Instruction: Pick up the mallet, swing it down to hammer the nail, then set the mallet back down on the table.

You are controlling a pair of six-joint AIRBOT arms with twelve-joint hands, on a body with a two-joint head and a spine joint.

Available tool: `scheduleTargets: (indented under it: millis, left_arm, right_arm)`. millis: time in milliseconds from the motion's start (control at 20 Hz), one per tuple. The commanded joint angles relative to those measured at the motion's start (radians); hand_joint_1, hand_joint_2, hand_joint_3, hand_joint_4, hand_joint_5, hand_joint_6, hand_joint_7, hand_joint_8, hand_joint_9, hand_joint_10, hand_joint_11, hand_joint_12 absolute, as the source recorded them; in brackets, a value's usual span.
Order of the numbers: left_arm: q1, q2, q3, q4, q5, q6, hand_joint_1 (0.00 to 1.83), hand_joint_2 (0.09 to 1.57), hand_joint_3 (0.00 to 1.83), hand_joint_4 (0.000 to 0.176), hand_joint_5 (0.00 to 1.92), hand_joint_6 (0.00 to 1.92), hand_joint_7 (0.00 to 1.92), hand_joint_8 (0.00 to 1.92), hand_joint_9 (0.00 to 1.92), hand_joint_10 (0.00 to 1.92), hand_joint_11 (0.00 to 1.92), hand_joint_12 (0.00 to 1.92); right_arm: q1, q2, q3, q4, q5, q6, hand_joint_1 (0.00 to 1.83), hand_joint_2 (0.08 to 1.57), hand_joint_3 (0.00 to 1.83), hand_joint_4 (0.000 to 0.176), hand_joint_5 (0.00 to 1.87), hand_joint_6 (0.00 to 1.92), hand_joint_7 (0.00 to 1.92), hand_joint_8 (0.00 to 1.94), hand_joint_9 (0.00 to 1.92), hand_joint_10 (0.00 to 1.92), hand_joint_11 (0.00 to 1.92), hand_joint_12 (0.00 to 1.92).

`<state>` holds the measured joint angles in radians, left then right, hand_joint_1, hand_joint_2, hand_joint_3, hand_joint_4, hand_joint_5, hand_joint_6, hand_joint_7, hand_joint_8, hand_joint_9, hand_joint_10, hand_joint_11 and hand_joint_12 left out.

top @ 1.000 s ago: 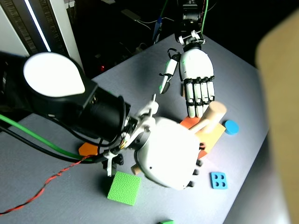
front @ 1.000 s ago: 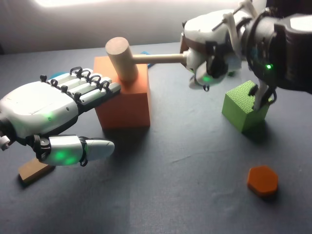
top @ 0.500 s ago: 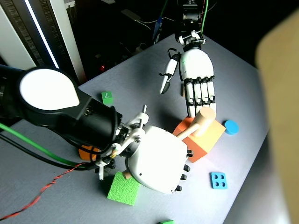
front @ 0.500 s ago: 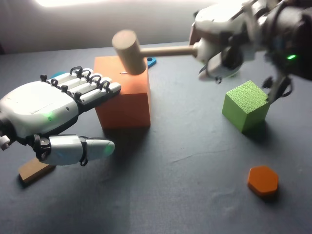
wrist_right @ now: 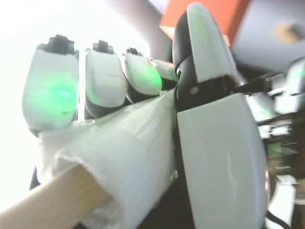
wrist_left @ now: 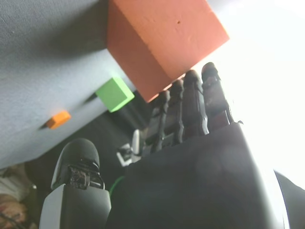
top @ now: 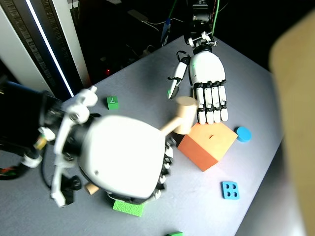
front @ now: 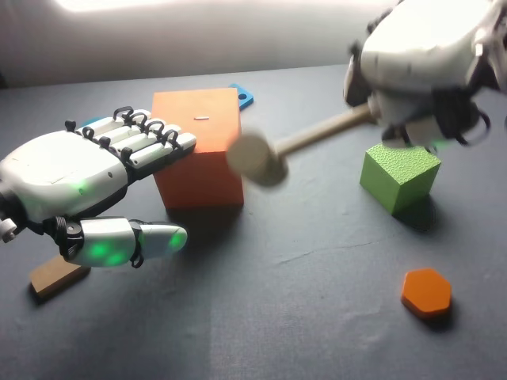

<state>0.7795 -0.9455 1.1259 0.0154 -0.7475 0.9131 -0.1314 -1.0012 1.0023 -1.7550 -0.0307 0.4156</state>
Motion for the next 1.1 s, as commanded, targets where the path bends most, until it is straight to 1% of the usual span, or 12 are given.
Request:
scheduleTargets:
  millis: [0,50,100,200,300,400,600,700,800,1000,1050]
  left_arm:
    - [-0.011,-0.003,0.003,-0.006,-0.071,-0.006,0.0,1.22,0.0,0.0,0.07,0.0,0.09,0.0,0.06,0.0,0.01,0.0]
    - [-0.015,-0.002,0.002,-0.006,-0.071,-0.008,0.0,1.22,0.0,0.0,0.06,0.0,0.08,0.0,0.04,0.0,0.0,0.0]
    - [-0.018,0.0,0.001,-0.006,-0.071,-0.009,0.0,1.22,0.0,0.0,0.06,0.0,0.08,0.0,0.04,0.0,0.0,0.0]
    - [-0.026,0.007,-0.002,-0.006,-0.071,-0.009,0.0,1.22,0.0,0.0,0.08,0.01,0.09,0.01,0.06,0.01,0.02,0.01]
    - [-0.037,0.019,-0.009,-0.006,-0.07,-0.009,0.0,1.22,0.0,0.0,0.1,0.01,0.11,0.01,0.07,0.01,0.02,0.01]
    - [-0.05,0.031,-0.015,-0.006,-0.065,-0.011,0.0,1.22,0.0,0.0,0.06,0.0,0.07,0.0,0.04,0.0,0.01,0.01]
    - [-0.082,0.059,-0.032,-0.006,-0.061,-0.017,0.0,1.22,0.0,0.0,0.08,0.01,0.09,0.01,0.06,0.01,0.02,0.02]
    - [-0.096,0.071,-0.042,-0.006,-0.059,-0.017,0.0,1.22,0.0,0.0,0.07,0.0,0.1,0.01,0.06,0.01,0.03,0.02]
    - [-0.112,0.093,-0.062,0.011,-0.059,-0.019,0.0,1.22,0.0,0.0,0.09,0.01,0.1,0.01,0.06,0.01,0.02,0.02]
    - [-0.124,0.139,-0.106,0.051,-0.059,-0.038,0.0,1.22,0.0,0.0,0.07,0.0,0.09,0.0,0.06,0.0,0.01,0.02]
    - [-0.124,0.153,-0.12,0.062,-0.06,-0.046,0.0,1.21,0.0,0.0,0.08,0.0,0.08,0.0,0.05,0.0,0.0,0.02]
  right_arm:
    - [0.008,0.01,-0.012,-0.01,0.041,-0.039,1.45,1.25,0.0,0.0,1.02,1.92,1.32,1.94,1.44,1.92,1.52,1.92]
    - [0.003,0.013,-0.022,-0.01,0.043,-0.087,1.46,1.25,0.0,0.0,1.05,1.92,1.32,1.94,1.44,1.92,1.52,1.92]
    - [-0.005,0.011,-0.027,-0.01,0.043,-0.124,1.45,1.25,0.0,0.0,1.01,1.92,1.3,1.94,1.43,1.92,1.5,1.92]
    - [-0.025,-0.004,-0.026,-0.01,0.034,-0.163,1.44,1.24,0.0,0.0,1.0,1.92,1.3,1.94,1.43,1.92,1.5,1.92]
    - [-0.06,-0.041,-0.014,-0.01,0.036,-0.182,1.43,1.25,0.0,0.0,1.01,1.92,1.3,1.94,1.43,1.92,1.51,1.92]
    - [-0.086,-0.087,0.014,-0.01,0.039,-0.182,1.45,1.24,0.0,0.0,1.04,1.92,1.32,1.94,1.45,1.92,1.54,1.92]
    - [-0.109,-0.207,0.12,-0.011,0.067,-0.114,1.45,1.23,0.0,0.0,1.03,1.92,1.31,1.94,1.44,1.92,1.53,1.92]
    - [-0.117,-0.247,0.141,-0.011,0.071,-0.102,1.45,1.23,0.0,0.0,0.99,1.92,1.3,1.94,1.43,1.92,1.5,1.92]
    - [-0.132,-0.289,0.152,-0.011,0.069,-0.071,1.48,1.22,0.0,0.0,1.01,1.92,1.29,1.94,1.42,1.92,1.5,1.92]
    - [-0.16,-0.354,0.187,-0.011,0.053,-0.082,1.47,1.24,0.0,0.0,1.05,1.92,1.31,1.94,1.44,1.92,1.53,1.92]
    - [-0.164,-0.376,0.21,-0.011,0.049,-0.084,1.47,1.24,0.0,0.0,1.04,1.92,1.33,1.94,1.45,1.92,1.54,1.92]
